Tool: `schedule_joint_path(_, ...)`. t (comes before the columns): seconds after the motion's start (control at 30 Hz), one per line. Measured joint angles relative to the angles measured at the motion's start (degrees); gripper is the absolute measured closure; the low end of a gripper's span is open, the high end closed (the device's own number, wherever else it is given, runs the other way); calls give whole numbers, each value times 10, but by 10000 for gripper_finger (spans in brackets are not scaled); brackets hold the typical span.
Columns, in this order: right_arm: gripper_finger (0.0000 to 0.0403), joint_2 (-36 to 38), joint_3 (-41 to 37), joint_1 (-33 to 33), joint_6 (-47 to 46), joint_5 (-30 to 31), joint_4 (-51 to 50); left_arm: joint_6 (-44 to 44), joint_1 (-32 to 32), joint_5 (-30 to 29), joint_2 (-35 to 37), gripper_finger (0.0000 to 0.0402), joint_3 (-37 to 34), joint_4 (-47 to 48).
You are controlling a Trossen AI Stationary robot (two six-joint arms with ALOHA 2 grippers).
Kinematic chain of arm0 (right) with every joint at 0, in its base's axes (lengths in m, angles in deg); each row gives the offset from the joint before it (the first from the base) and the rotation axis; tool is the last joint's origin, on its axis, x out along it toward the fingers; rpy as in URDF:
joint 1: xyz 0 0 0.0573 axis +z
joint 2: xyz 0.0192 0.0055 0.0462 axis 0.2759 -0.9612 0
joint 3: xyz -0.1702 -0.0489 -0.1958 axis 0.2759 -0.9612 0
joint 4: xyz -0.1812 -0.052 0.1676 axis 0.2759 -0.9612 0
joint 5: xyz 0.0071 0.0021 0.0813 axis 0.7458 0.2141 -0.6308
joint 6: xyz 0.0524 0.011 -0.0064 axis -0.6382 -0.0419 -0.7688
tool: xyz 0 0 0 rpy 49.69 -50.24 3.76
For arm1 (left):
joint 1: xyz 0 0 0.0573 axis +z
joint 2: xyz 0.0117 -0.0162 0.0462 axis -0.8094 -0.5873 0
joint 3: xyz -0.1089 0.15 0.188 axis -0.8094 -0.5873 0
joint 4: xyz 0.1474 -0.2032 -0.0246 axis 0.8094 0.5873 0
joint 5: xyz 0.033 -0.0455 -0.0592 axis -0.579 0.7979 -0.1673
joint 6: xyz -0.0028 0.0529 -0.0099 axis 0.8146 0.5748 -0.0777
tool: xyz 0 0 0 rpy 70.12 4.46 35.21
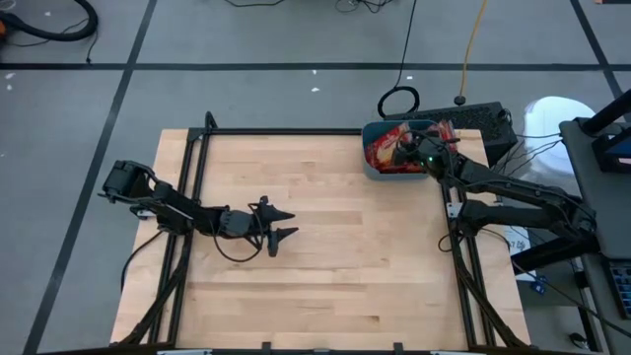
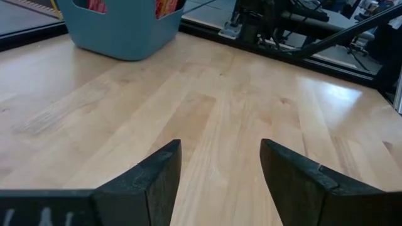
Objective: Sort popcorn bags into baskets
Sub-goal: Put the popcorn bag into the blue bin, then return to Home Position
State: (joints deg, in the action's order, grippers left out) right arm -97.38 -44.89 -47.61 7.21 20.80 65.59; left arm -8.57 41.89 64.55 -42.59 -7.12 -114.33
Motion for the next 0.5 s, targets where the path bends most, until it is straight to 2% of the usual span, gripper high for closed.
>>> schedule_joint_path(0.2,269,0,13,0,50,2,6,-5,0,0,0,183,0,0)
schedule_joint_path(0.4,259,7,49,10,84,-1,9,-11,0,1,0,183,0,0)
schedule_joint_path(0.5,259,12,53,34,118,-50,43,-13,0,1,0,183,0,0)
